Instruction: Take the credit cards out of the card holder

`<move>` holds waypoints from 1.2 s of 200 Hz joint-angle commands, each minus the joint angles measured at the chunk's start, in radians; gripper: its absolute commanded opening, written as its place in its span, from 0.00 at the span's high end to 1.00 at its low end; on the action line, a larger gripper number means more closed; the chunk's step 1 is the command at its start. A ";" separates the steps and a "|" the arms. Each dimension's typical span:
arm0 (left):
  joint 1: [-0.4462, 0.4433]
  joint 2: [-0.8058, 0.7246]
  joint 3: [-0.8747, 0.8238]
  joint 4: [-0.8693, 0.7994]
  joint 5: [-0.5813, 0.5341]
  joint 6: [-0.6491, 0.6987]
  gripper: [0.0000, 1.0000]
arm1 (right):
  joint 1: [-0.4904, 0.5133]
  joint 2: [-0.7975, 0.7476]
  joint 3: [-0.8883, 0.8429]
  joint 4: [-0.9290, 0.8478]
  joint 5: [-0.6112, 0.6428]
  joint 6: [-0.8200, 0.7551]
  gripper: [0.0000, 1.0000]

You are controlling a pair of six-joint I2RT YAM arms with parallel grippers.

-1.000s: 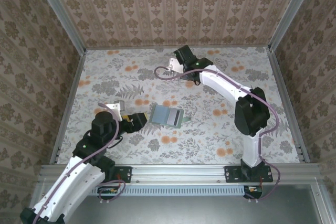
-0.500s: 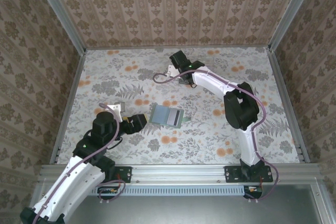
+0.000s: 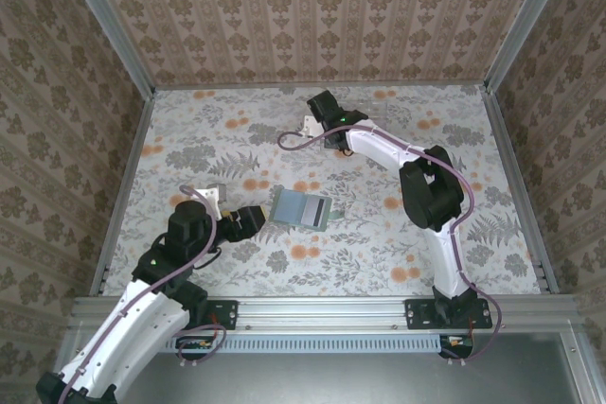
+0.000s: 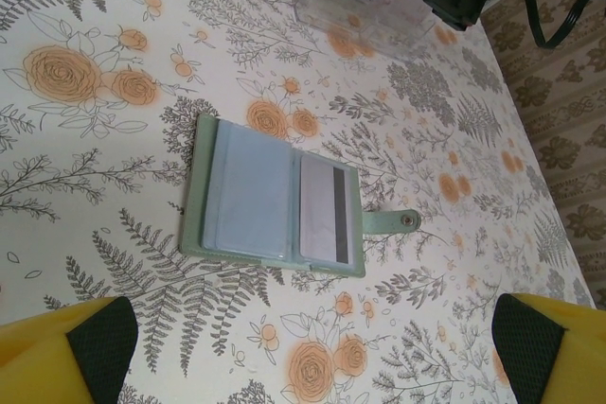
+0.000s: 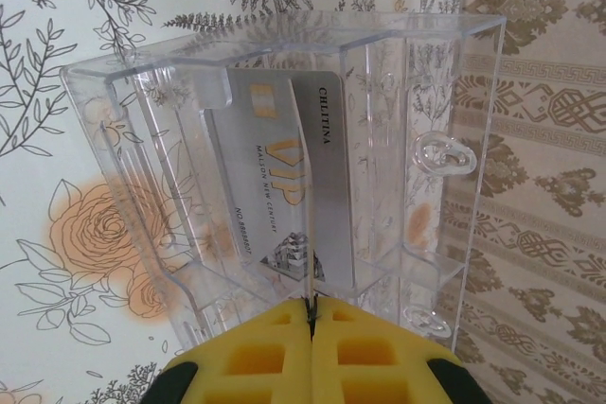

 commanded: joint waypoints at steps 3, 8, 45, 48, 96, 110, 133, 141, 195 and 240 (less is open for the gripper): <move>0.000 0.001 -0.007 0.000 -0.011 -0.001 0.00 | -0.004 0.012 -0.021 0.033 0.006 -0.052 1.00; 0.000 0.001 -0.007 -0.001 -0.012 -0.001 0.00 | -0.004 0.011 -0.026 0.037 0.002 -0.057 1.00; 0.002 0.002 -0.006 -0.004 -0.013 0.001 0.00 | -0.004 0.015 -0.033 0.036 -0.002 -0.055 1.00; 0.002 0.002 -0.006 -0.004 -0.012 0.001 0.00 | -0.004 0.014 -0.033 0.035 -0.003 -0.052 1.00; 0.005 0.006 -0.015 0.012 -0.006 -0.003 0.00 | -0.004 0.009 -0.046 0.038 -0.011 -0.050 1.00; 0.005 0.008 -0.013 0.011 -0.003 -0.003 0.00 | -0.002 0.019 -0.043 0.044 -0.008 -0.046 1.00; 0.005 0.005 -0.007 -0.009 -0.003 0.001 0.00 | -0.001 0.038 -0.031 0.057 0.003 -0.038 1.00; 0.005 0.000 -0.008 -0.012 -0.005 0.001 0.00 | -0.002 0.043 -0.028 0.065 0.007 -0.038 1.00; 0.007 -0.008 -0.013 -0.011 -0.009 0.000 0.00 | -0.010 0.061 -0.004 0.101 0.029 -0.017 0.71; 0.009 -0.006 -0.013 -0.010 -0.009 -0.001 0.00 | -0.024 0.072 0.012 0.163 0.077 0.001 0.70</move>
